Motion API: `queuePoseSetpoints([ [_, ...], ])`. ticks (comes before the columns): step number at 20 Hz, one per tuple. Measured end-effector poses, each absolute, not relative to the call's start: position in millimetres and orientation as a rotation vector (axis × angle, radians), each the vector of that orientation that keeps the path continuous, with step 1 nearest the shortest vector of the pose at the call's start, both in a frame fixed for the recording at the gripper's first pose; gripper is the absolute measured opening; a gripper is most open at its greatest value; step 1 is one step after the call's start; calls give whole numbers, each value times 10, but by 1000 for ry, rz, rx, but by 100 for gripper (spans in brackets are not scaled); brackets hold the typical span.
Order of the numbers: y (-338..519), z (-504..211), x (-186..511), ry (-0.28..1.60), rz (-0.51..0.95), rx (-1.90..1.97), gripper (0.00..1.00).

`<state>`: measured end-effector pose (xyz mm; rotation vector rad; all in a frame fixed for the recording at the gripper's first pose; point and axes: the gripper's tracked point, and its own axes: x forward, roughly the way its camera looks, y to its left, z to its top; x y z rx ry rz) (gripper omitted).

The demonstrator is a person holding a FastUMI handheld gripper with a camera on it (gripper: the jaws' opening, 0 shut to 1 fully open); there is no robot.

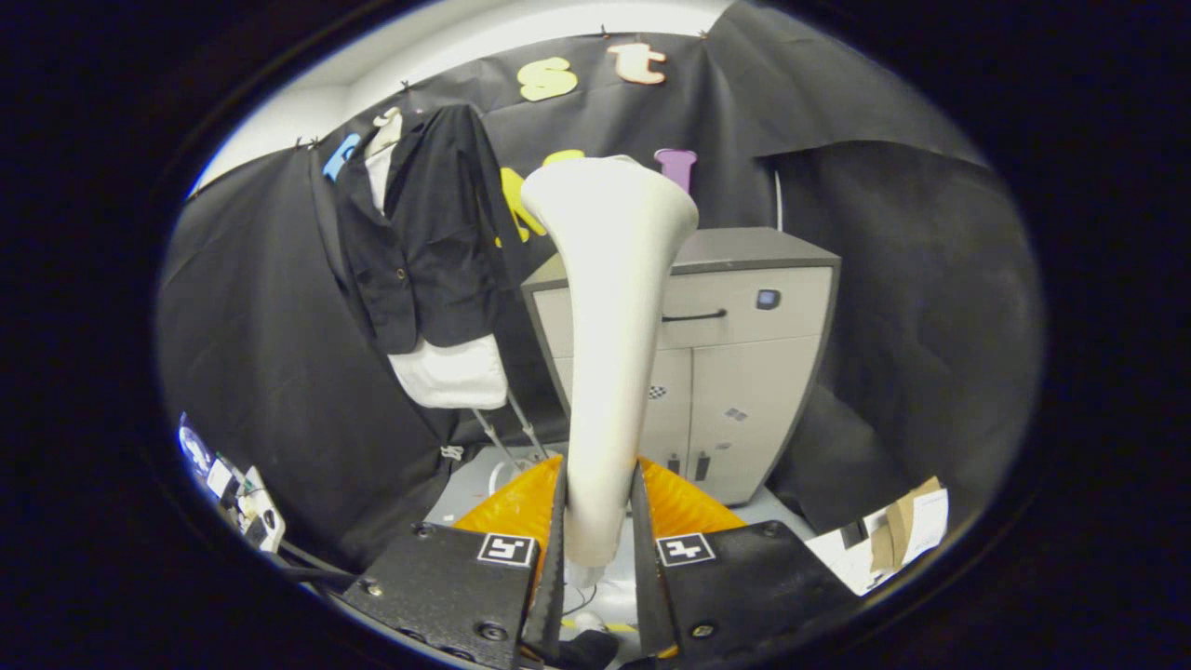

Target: Iron the clothes twice with a garment steamer, once on the left side and once on the right side.

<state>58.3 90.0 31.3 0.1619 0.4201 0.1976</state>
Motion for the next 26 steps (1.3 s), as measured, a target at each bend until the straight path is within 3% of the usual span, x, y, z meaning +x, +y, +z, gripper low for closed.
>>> queuePoseSetpoints([
  [10,37,-241,-77,486,152,222,35],
  [26,-36,-250,-221,480,162,195,35],
])
